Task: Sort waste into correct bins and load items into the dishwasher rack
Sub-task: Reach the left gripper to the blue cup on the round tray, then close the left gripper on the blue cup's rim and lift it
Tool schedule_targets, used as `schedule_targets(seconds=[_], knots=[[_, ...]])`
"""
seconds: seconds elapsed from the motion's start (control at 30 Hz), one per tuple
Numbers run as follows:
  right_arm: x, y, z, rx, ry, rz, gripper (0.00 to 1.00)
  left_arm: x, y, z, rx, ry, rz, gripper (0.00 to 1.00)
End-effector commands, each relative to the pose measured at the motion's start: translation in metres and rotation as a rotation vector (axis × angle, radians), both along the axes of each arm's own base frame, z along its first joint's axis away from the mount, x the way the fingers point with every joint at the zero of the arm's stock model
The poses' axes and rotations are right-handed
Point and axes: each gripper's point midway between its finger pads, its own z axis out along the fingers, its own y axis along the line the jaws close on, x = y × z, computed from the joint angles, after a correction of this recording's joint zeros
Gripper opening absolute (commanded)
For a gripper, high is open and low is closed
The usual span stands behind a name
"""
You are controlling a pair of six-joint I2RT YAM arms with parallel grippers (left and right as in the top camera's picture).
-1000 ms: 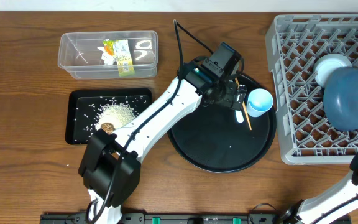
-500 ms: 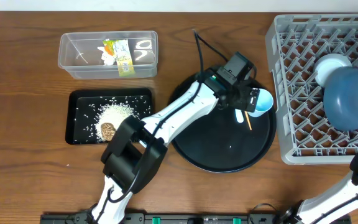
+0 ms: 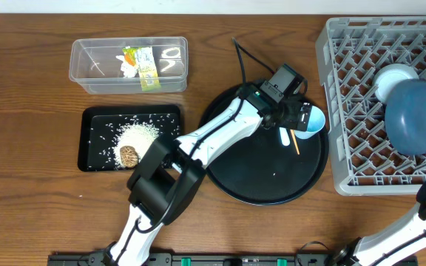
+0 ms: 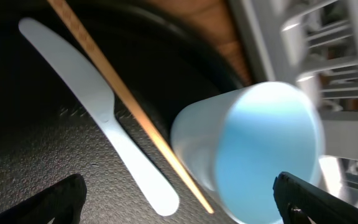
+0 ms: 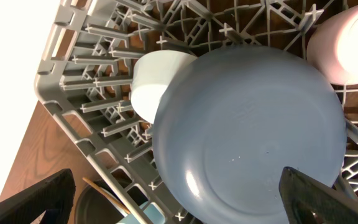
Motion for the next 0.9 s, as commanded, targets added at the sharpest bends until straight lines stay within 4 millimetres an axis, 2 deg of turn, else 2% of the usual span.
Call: schedule_targets(seconds=[0.0,0.2,0.33,0.6,0.8,0.87], knots=[[0.0010,0.0012,0.0087,-0.024,-0.017,0.016,0.99,0.0071,0.0052,-0.0053,0.030,-0.015,0.038,0.93],[0.0011,0.0013,0.0087,-0.024,-0.017,0.017,0.99,0.0080,0.0126,-0.0096,0.069,-0.019,0.055,0.73],[0.0011,0.0013,0.0087,-0.024,-0.017,0.017,0.99,0.0075,0.0131,-0.0100,0.071,-0.017,0.055,0.63],[0.0011,0.0013,0.0087,-0.024,-0.017,0.017,0.99,0.0094,0.0113,-0.0085,0.062,-0.026,0.056,0.50],[0.0011,0.0013,0.0087,-0.024,-0.017,0.017,0.99,0.0098,0.0109,-0.0082,0.048,-0.003,0.097,0.28],[0.0011,0.0013,0.0087,-0.024,-0.017,0.017,0.99,0.0098,0.0109,-0.0082,0.048,-0.003,0.097,0.15]])
